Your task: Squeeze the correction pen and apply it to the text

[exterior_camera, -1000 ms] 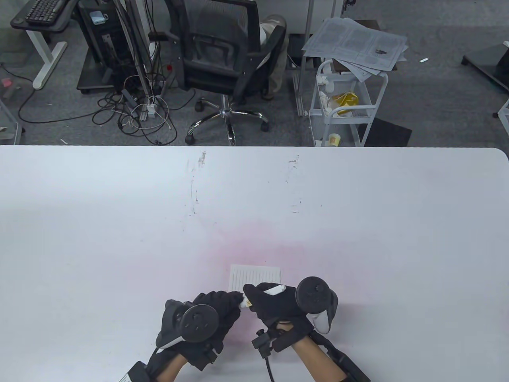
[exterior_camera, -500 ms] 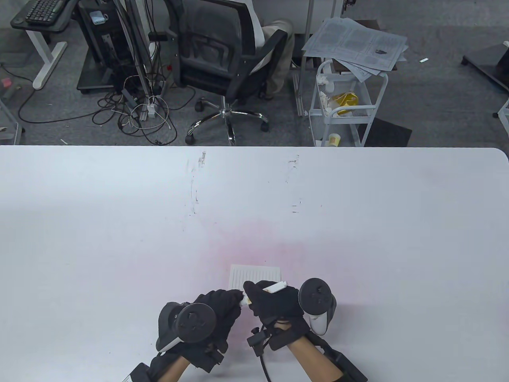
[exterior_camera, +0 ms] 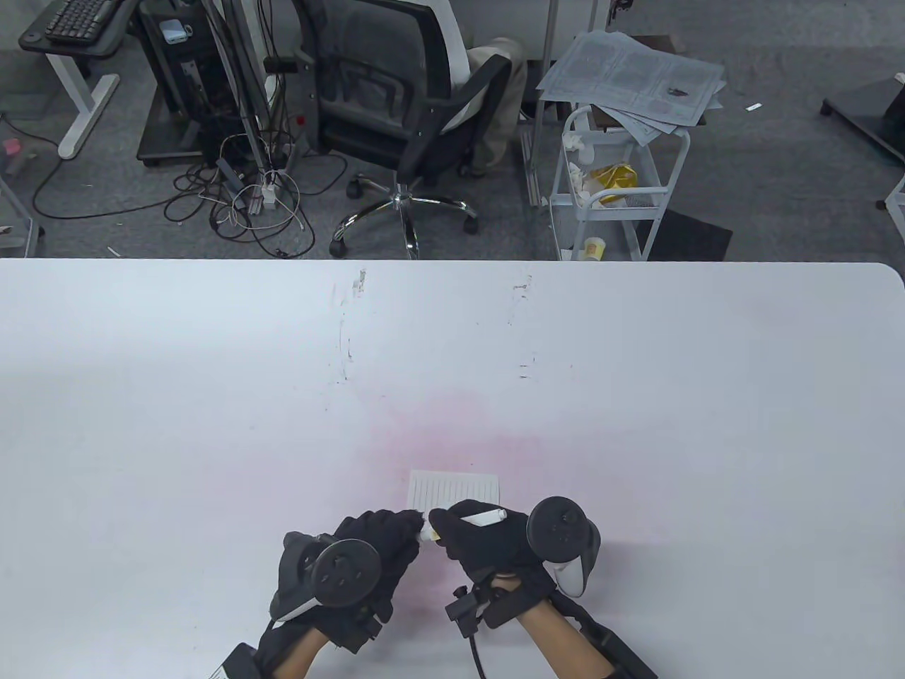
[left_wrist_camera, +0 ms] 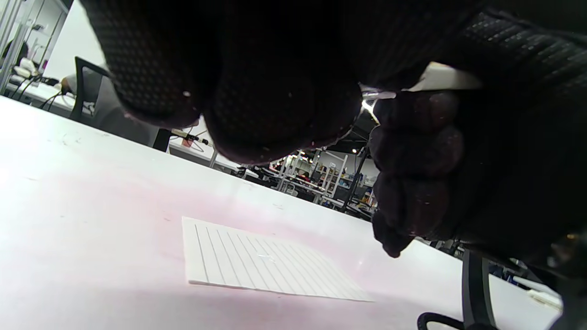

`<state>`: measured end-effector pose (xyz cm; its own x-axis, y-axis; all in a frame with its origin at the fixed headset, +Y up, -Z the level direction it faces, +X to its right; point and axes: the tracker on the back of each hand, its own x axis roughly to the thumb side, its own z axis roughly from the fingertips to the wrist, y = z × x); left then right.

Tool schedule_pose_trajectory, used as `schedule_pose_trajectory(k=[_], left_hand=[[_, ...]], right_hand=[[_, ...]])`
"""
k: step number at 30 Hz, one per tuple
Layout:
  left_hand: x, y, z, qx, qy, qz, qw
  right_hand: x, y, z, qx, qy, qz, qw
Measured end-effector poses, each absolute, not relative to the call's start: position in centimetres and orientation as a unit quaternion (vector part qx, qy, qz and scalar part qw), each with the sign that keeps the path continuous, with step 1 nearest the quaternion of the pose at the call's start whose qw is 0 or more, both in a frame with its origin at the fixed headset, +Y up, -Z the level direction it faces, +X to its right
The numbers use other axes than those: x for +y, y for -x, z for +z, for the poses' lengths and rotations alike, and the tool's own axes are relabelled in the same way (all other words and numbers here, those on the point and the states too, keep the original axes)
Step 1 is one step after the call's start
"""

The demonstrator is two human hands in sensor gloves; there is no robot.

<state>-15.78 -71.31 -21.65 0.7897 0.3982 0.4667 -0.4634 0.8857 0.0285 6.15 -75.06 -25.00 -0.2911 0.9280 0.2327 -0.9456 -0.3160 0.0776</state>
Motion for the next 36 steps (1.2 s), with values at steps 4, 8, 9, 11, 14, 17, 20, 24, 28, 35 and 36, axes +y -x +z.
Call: schedule_pose_trajectory(k=[4, 8, 9, 11, 14, 17, 20, 24, 28, 35, 36], left_hand=[[-71.3, 15.8, -21.8, -0.22, -0.053, 0.259, 0.939], [-71.3, 16.0, -21.8, -0.211, -0.053, 0.236, 0.947], [-71.2, 16.2, -21.8, -0.204, -0.056, 0.218, 0.953], [-71.1, 17.0, -21.8, -0.18, -0.076, 0.177, 0.965], [-71.1, 18.5, -22.3, -0.138, -0.097, 0.112, 0.979], [-71.1, 20.3, -23.1, -0.094, -0.112, 0.031, 0.989], [-71.2, 22.2, -23.6, -0.041, -0.117, -0.013, 0.992], [-71.6, 24.9, -24.1, 0.005, -0.113, -0.026, 0.993], [-72.0, 26.6, -24.4, 0.042, -0.107, -0.04, 0.993], [-72.7, 27.7, -24.9, 0.048, -0.079, -0.027, 0.995], [-72.8, 27.7, -25.0, 0.048, -0.078, -0.026, 0.995]], right_hand=[[-74.6, -6.3, -24.7, -0.06, -0.102, 0.799, 0.59], [-73.4, -7.3, -25.3, -0.072, -0.079, 0.809, 0.578], [-72.7, -8.0, -25.8, -0.084, -0.068, 0.815, 0.57], [-71.3, -9.8, -27.0, -0.09, -0.049, 0.848, 0.52], [-69.2, -13.1, -29.3, -0.055, 0.0, 0.916, 0.397], [-67.8, -16.6, -31.4, -0.028, 0.075, 0.953, 0.292], [-67.8, -18.9, -32.6, 0.024, 0.13, 0.967, 0.217], [-69.4, -21.5, -33.9, 0.108, 0.192, 0.968, 0.123], [-71.4, -22.9, -34.4, 0.168, 0.229, 0.957, 0.062], [-73.9, -25.0, -34.9, 0.188, 0.262, 0.945, 0.043], [-74.1, -25.2, -34.9, 0.184, 0.261, 0.947, 0.042]])
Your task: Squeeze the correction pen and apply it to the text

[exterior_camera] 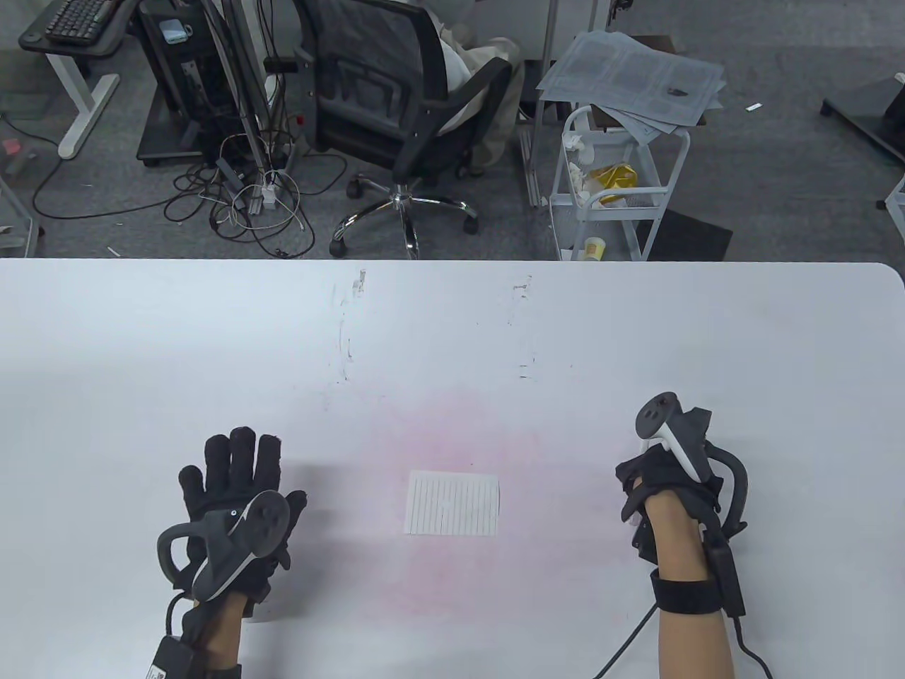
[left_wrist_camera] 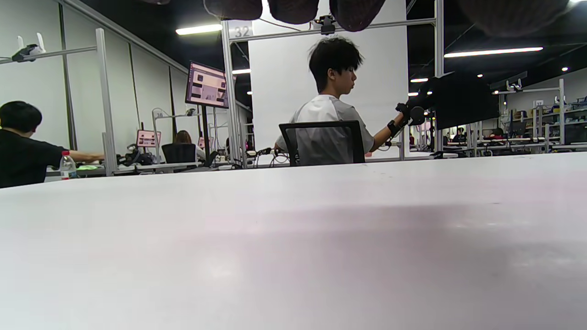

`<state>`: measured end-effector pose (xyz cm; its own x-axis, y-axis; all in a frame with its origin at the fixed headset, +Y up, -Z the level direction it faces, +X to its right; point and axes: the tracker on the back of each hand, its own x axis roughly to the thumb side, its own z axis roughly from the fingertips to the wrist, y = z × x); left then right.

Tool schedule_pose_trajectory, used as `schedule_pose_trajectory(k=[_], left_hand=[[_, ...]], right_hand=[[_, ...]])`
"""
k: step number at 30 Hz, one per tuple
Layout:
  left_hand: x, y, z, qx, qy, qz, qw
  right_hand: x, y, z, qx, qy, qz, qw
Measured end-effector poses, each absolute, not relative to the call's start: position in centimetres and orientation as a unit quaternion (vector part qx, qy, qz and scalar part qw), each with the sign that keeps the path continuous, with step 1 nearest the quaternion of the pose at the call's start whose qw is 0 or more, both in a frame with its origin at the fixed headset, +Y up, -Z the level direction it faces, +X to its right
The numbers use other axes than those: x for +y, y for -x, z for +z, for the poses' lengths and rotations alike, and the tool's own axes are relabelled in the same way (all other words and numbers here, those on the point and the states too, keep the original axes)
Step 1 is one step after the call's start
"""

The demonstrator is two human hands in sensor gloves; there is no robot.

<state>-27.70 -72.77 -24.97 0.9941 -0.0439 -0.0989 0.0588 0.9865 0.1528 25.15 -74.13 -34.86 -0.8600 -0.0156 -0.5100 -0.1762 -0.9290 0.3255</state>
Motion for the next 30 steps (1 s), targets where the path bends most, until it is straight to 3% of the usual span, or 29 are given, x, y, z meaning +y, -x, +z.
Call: schedule_pose_trajectory(k=[12, 17, 24, 30], left_hand=[[-73.0, 27.2, -25.0, 0.037, -0.071, -0.026, 0.996], [-73.1, 27.2, -25.0, 0.034, -0.073, -0.025, 0.996], [-73.1, 26.4, -24.9, 0.026, -0.073, -0.015, 0.997], [-72.9, 25.5, -24.7, 0.013, -0.076, -0.003, 0.997]], right_hand=[[-75.3, -25.2, -33.8, 0.064, 0.229, 0.971, 0.002], [-73.6, -24.5, -32.8, 0.025, 0.213, 0.977, -0.008], [-69.2, -21.7, -29.8, -0.133, 0.126, 0.982, 0.038], [-68.7, -18.2, -27.2, -0.176, 0.066, 0.98, 0.065]])
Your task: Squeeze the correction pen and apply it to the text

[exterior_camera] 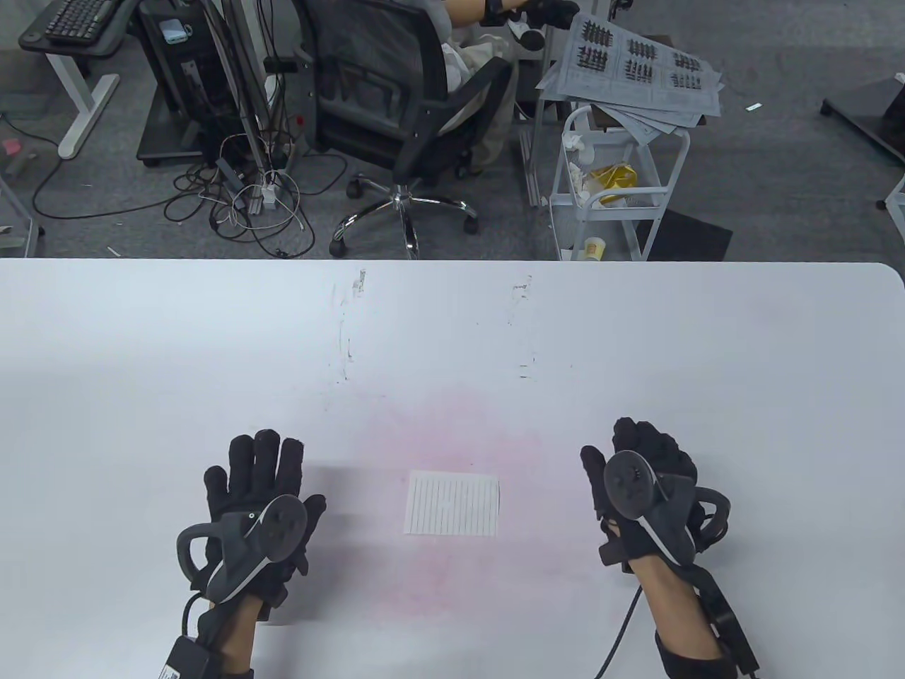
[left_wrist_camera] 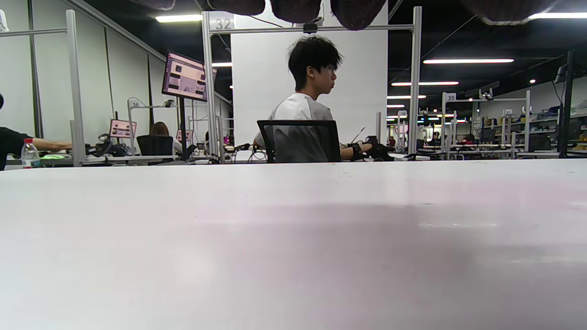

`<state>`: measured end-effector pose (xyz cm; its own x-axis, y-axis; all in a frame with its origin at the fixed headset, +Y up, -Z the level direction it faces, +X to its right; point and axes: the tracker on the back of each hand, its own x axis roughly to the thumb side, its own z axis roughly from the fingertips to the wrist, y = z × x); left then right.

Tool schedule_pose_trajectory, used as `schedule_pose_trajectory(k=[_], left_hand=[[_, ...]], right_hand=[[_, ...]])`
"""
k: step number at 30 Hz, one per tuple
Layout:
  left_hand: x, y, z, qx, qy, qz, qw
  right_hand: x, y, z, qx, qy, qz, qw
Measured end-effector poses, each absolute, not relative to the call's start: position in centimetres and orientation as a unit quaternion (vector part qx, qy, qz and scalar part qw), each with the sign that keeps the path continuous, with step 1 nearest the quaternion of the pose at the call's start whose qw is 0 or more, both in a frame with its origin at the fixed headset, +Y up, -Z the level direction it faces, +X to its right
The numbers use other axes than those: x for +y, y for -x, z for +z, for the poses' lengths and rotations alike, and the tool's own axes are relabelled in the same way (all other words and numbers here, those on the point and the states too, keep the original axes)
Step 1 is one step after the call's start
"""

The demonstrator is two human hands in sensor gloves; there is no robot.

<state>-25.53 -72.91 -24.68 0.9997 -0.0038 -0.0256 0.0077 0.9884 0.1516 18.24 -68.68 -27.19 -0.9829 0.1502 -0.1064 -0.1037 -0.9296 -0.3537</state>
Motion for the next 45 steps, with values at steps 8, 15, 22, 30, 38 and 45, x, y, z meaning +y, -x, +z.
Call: schedule_pose_trajectory(k=[8, 15, 22, 30, 38, 45], left_hand=[[-72.8, 24.5, -24.5, -0.007, -0.071, 0.005, 0.997], [-73.1, 24.1, -24.7, -0.014, -0.062, 0.007, 0.998], [-73.6, 23.6, -24.6, -0.022, -0.051, -0.011, 0.998], [-73.8, 23.2, -24.5, -0.028, -0.044, -0.023, 0.998], [-73.8, 23.2, -24.4, -0.028, -0.043, -0.027, 0.998], [-73.8, 23.2, -24.4, -0.028, -0.043, -0.026, 0.998]], right_hand=[[-71.0, -14.3, -25.5, -0.17, -0.01, 0.98, 0.101], [-73.1, -13.0, -25.6, -0.145, -0.048, 0.985, 0.079], [-74.4, -12.7, -25.5, -0.065, -0.047, 0.996, 0.035], [-74.7, -12.3, -25.3, -0.053, -0.051, 0.997, 0.024], [-74.7, -12.2, -25.3, -0.055, -0.055, 0.997, 0.022], [-74.7, -12.0, -25.2, -0.049, -0.056, 0.997, 0.019]])
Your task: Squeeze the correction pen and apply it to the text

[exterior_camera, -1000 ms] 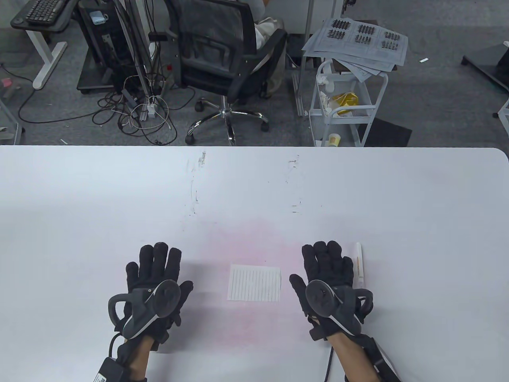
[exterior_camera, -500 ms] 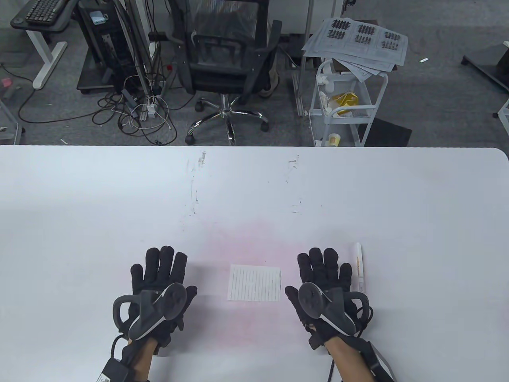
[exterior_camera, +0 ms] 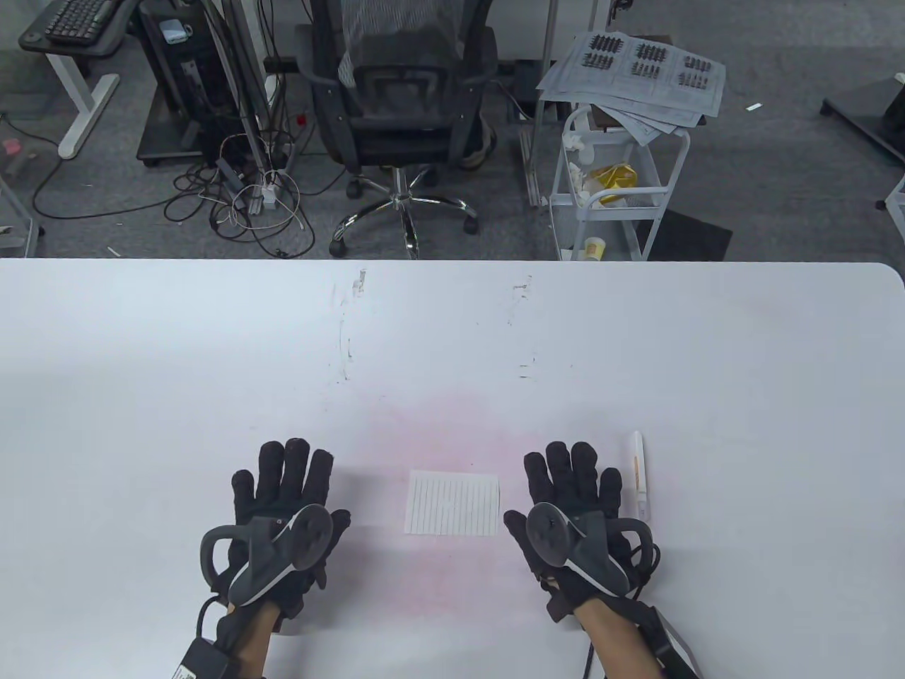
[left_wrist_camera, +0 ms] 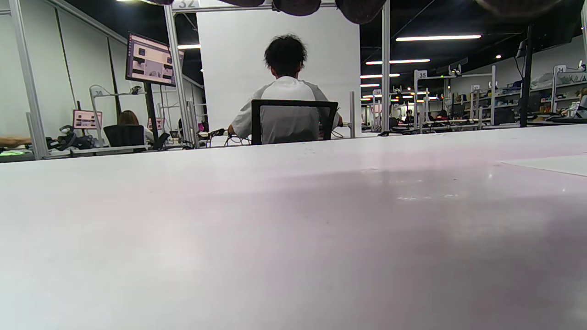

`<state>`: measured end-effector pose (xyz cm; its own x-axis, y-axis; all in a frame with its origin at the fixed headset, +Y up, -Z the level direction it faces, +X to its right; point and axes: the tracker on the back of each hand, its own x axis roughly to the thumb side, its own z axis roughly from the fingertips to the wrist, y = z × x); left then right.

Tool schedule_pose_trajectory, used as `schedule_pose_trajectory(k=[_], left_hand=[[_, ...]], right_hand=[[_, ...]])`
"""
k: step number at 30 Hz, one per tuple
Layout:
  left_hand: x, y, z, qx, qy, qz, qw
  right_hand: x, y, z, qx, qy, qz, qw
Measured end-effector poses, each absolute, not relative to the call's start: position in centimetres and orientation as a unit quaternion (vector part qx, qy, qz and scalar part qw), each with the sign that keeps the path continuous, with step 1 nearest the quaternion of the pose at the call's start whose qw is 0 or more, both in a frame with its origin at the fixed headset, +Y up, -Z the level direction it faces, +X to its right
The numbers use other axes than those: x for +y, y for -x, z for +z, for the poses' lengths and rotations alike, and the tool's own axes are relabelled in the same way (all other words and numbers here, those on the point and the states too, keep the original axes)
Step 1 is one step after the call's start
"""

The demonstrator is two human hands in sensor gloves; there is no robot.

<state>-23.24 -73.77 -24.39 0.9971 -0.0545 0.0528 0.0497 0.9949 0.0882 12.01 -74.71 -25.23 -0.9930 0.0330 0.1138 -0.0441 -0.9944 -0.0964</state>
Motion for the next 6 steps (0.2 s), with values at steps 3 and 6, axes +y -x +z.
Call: schedule_pose_trajectory(k=[3, 6], left_hand=[[-73.78, 23.22, -24.39, -0.028, -0.042, -0.026, 0.998], [-73.76, 23.19, -24.36, -0.028, -0.041, -0.027, 0.998]], right_hand=[[-74.72, -11.97, -25.21, -0.049, -0.057, 0.997, 0.018], [-74.75, -11.89, -25.2, -0.046, -0.056, 0.997, 0.017]])
